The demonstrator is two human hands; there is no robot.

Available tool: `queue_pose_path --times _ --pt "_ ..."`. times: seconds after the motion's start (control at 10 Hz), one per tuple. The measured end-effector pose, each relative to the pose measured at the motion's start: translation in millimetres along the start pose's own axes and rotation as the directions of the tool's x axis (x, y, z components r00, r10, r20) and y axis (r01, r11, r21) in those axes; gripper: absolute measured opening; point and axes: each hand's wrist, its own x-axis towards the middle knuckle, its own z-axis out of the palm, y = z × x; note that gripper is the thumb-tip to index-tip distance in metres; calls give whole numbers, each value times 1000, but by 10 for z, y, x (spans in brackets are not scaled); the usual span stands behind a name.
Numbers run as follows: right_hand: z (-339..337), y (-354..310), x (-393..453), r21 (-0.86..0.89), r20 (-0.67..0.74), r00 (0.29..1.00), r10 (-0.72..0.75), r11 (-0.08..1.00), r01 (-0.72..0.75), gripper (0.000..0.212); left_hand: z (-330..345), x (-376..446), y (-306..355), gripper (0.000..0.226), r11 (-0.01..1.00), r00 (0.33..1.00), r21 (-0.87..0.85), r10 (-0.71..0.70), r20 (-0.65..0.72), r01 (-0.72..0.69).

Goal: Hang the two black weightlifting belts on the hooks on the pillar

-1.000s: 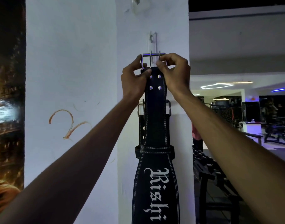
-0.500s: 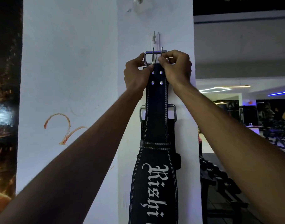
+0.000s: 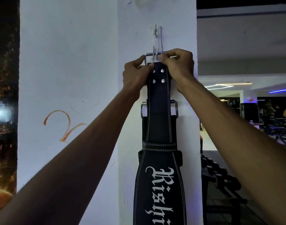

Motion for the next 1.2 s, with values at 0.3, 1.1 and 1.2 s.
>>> queue_pose_path --times 0.3,1.1,1.2 --pt "-2 -12 -25 102 -17 996 83 991 -81 44 35 -3 50 32 1000 997 6 -7 -71 7" --pt "-349 374 -690 82 1 991 -134 988 134 20 -250 -636 -155 28 998 995 12 -57 86 56" --pt "-352 281 -788 -7 -19 982 -187 982 187 19 -301 -726 -142 35 997 998 67 -38 39 35"
